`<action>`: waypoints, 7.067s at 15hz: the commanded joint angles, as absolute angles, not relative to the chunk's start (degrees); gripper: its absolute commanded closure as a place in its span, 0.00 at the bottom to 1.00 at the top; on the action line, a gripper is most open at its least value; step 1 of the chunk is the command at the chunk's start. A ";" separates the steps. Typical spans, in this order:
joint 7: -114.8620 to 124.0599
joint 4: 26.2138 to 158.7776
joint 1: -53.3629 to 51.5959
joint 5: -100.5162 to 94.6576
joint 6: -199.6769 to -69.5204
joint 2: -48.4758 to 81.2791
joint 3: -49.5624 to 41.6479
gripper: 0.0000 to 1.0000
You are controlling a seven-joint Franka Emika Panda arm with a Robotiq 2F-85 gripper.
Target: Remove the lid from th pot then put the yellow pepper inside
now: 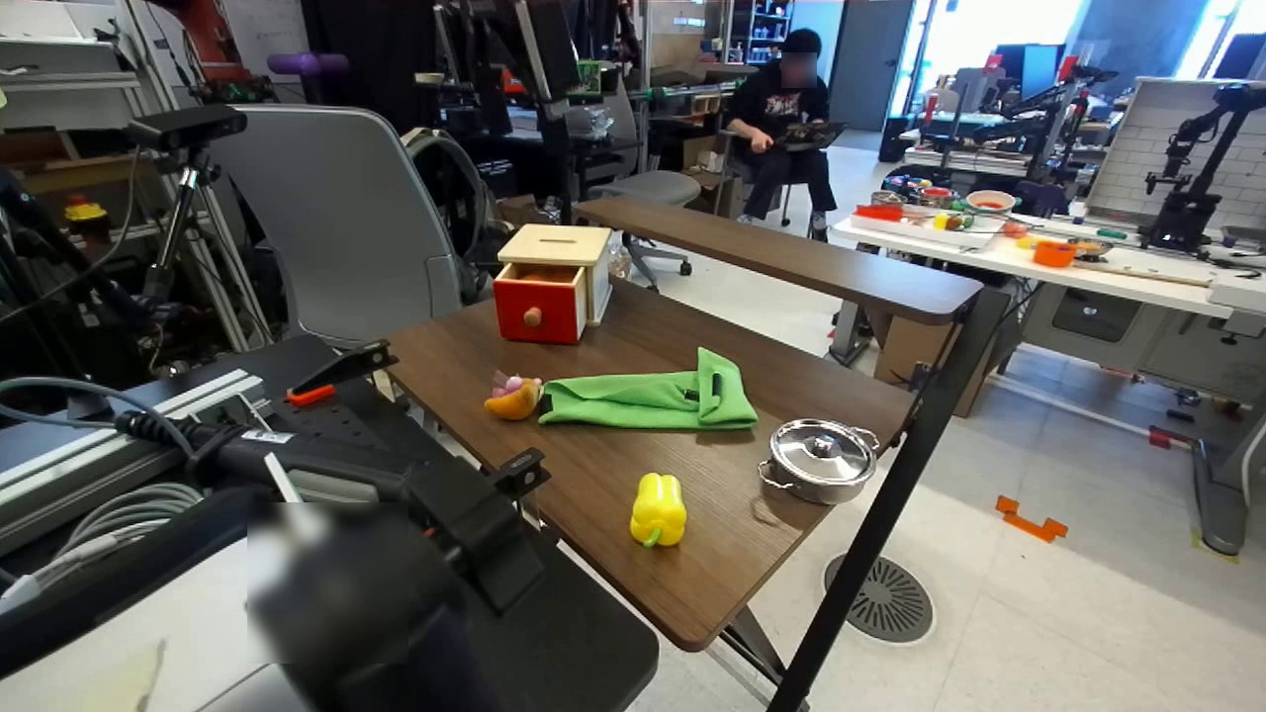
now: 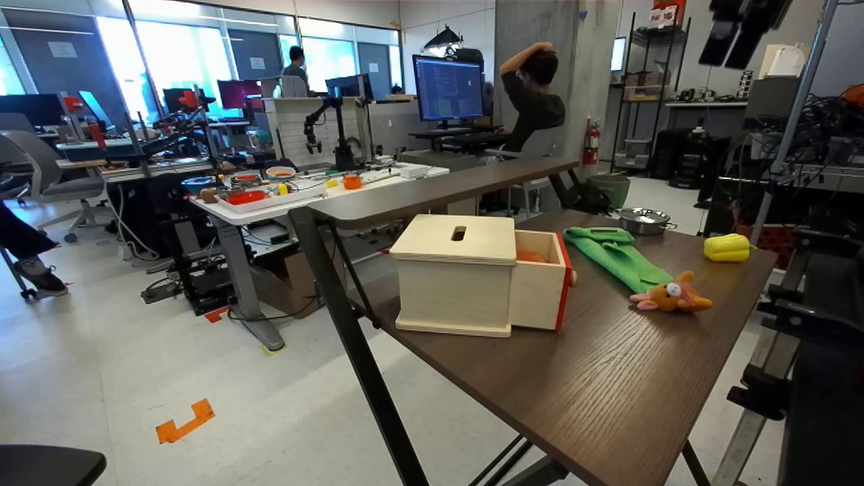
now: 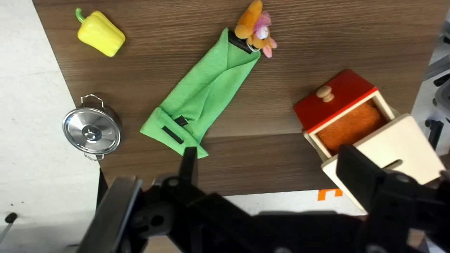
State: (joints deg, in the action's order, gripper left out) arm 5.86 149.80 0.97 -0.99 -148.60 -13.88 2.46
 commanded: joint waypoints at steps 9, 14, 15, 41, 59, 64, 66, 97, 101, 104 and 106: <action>-9.25 135.32 9.03 9.94 -155.85 13.87 -5.98 0.00; -15.14 125.81 15.88 14.19 -154.60 23.42 -3.56 0.00; -15.37 124.25 16.94 14.13 -154.63 25.05 -3.43 0.00; -5.74 97.55 19.75 12.08 -145.81 47.50 -3.14 0.80; -2.60 91.55 16.13 12.32 -143.93 46.91 -1.35 0.95; -1.45 87.75 14.52 12.14 -141.57 50.80 -1.02 0.95; -0.94 86.55 14.09 11.94 -140.98 52.50 -1.29 0.95; 1.98 84.40 12.58 10.58 -143.08 53.96 -3.11 0.00; 0.08 92.55 10.90 10.21 -145.24 46.84 -2.08 0.00; -3.67 101.40 9.29 8.92 -145.90 40.52 -0.90 0.00; -5.88 107.32 8.19 7.54 -146.69 36.58 -0.44 0.00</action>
State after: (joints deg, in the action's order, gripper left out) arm -2.73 96.22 9.31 9.82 -144.09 44.35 -1.12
